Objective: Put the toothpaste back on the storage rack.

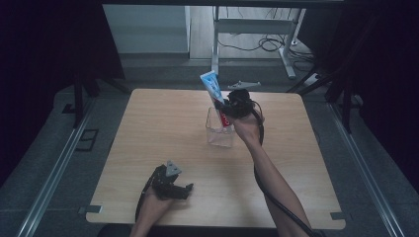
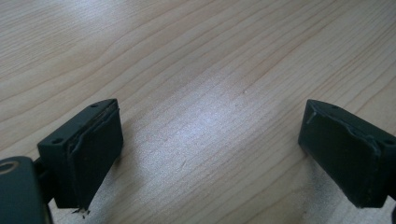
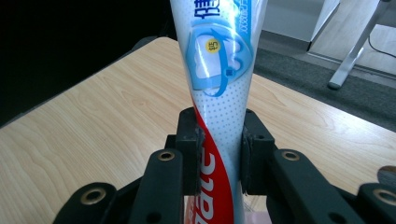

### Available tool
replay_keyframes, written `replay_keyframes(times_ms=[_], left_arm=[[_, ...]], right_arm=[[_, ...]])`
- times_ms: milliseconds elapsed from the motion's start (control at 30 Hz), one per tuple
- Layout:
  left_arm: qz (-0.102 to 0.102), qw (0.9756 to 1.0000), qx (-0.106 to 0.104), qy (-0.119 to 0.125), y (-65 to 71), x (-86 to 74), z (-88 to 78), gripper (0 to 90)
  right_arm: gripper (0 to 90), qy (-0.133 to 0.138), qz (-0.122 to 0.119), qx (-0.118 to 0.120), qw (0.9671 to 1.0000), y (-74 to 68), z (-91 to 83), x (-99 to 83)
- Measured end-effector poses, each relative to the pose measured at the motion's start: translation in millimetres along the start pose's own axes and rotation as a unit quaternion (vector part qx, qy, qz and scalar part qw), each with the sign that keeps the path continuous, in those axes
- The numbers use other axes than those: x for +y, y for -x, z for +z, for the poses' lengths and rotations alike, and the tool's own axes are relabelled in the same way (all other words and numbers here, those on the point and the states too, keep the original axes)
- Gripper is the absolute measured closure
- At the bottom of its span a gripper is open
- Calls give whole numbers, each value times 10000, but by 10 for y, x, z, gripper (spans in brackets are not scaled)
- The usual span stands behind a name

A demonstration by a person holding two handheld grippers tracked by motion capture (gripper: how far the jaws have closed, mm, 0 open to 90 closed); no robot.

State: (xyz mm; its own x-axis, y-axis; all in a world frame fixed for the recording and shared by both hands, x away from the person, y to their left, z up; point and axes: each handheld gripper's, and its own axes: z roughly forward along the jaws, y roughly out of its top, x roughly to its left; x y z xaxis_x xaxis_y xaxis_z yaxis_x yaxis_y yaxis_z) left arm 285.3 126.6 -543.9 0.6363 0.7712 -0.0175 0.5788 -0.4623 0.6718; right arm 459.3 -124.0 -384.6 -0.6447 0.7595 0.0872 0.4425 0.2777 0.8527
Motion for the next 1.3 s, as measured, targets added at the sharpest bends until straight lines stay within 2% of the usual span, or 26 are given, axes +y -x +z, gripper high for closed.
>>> replay_keyframes(times_ms=[433,800,1300], left_arm=[[0,10000,2,0,0,0,0,64],[0,10000,-1,-17,1,0,-2,64],[-3,10000,2,-4,1,0,-1,64]], right_arm=[[725,49,49,-56,10000,14,183,0],[725,82,-71,-144,9998,15,302,-87],[722,-82,-121,-237,9996,68,385,-248]])
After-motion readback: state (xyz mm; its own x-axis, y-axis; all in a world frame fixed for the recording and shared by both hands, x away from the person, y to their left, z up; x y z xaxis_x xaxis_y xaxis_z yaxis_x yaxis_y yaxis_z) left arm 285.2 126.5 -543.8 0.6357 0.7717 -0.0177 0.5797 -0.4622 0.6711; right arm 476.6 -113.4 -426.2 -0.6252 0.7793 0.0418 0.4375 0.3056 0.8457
